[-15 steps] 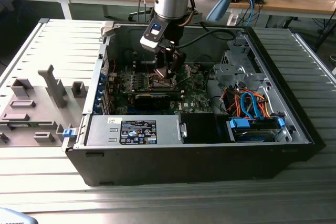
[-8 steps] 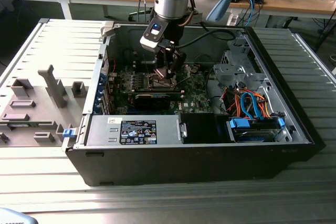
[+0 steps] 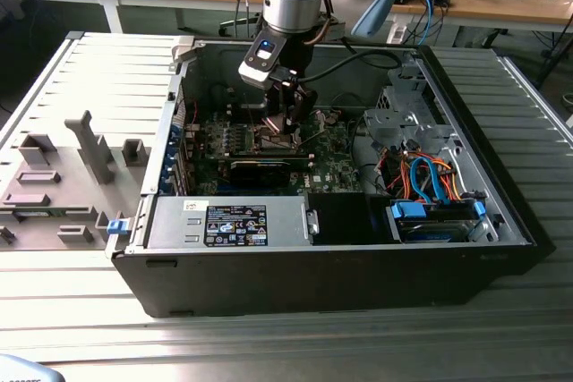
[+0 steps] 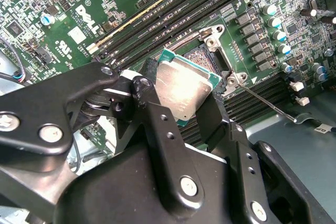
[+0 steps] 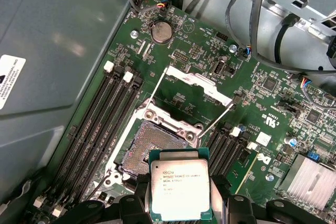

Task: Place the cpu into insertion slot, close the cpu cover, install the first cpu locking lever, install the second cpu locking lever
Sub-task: 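Place the cpu into insertion slot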

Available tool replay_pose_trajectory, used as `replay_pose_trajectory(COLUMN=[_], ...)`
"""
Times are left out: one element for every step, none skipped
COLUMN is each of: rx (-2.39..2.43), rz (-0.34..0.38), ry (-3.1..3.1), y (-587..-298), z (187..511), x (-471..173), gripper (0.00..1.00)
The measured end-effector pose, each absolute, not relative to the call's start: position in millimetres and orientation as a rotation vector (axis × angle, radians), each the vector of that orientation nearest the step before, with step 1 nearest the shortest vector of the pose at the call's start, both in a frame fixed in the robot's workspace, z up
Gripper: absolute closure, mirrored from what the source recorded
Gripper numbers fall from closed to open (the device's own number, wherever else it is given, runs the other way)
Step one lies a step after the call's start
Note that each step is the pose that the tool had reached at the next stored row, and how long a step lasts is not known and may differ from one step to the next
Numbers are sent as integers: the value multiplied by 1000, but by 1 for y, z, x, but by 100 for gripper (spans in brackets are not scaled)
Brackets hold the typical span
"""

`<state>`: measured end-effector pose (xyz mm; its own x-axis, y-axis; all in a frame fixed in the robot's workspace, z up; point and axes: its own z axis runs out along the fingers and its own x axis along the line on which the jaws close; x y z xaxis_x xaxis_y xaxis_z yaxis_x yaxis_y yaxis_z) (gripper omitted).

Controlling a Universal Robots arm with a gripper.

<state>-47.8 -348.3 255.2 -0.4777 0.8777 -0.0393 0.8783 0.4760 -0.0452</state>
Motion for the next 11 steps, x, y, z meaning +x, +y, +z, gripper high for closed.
replay_pose_trajectory(rx=[1600,1601,1602,1603,1604,1604,1605,1605,1606,1607,1608], rz=[-92,-92,-92,-92,-92,-92,-92,-92,-92,-92,-92], ry=[2689,2689,2689,2688,2687,2687,2687,2687,2686,2686,2685], y=[-348,-348,-348,-348,-348,-348,-348,-348,-348,-348,-348], z=[255,255,255,255,255,255,255,255,255,255,255], x=[-48,-48,-48,-48,-48,-48,-48,-48,-48,-48,-48], gripper=[45,45,45,45,45,45,45,45,45,45,45])
